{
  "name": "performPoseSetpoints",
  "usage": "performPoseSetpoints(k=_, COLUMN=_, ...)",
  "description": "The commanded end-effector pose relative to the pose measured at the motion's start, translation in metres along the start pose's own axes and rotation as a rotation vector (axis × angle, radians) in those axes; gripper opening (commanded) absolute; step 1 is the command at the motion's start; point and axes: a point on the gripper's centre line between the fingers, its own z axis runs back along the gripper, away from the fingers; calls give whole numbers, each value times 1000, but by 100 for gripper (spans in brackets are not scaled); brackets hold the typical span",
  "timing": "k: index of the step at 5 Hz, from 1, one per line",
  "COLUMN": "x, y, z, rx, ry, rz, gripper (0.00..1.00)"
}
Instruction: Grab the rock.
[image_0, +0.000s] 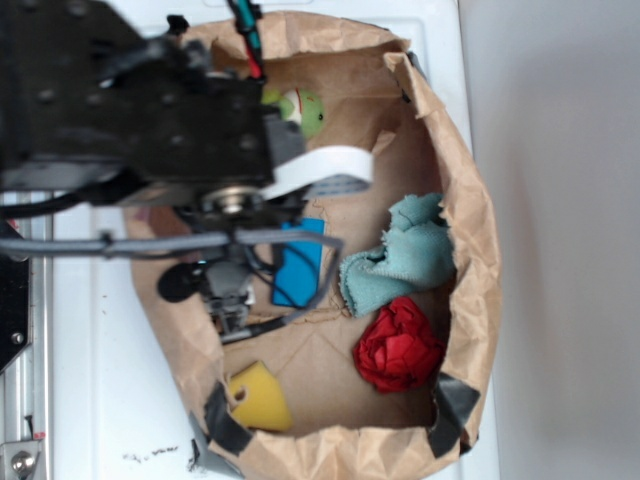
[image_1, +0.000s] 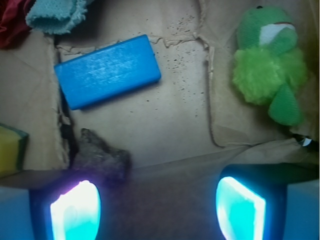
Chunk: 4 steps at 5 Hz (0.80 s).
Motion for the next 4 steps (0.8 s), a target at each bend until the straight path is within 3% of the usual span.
performPoseSetpoints(k=1, x=13, y=17, z=19, rx=-18, ry=-25, rz=53, gripper=100)
performPoseSetpoints(k=2, x=2, y=17, z=32, rx=-63, ry=16, rz=26, gripper=100)
performPoseSetpoints(k=3, x=-15, y=13, z=45, rx=-75, ry=13, rz=-3, gripper=100)
performPoseSetpoints(k=4, x=-16, y=13, z=41, rx=-55, ry=13, rz=10, gripper=100)
